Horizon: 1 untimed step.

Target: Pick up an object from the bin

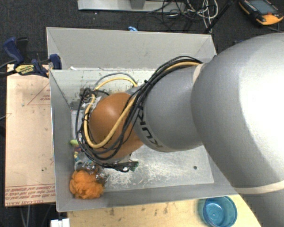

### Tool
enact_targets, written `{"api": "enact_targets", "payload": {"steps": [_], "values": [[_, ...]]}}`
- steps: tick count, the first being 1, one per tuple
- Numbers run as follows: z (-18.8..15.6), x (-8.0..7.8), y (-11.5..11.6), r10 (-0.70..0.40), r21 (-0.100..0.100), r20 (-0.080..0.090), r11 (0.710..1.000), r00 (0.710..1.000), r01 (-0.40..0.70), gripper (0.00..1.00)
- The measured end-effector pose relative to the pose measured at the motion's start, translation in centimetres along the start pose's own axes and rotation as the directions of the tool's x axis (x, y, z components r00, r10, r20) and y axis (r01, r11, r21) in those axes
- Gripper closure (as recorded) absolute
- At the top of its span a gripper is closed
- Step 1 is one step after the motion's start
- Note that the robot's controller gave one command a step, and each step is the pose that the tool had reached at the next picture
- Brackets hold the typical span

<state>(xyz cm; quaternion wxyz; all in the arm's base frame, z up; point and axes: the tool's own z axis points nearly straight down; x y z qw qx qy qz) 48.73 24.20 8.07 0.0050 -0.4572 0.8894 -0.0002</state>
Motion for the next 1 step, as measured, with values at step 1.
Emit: {"api": "enact_targets", "payload": {"steps": [1], "values": [[-15.89,-0.65,-1.51,-0.173,-0.003,-0.001,0.985,0.985,0.173,1.0]]}}
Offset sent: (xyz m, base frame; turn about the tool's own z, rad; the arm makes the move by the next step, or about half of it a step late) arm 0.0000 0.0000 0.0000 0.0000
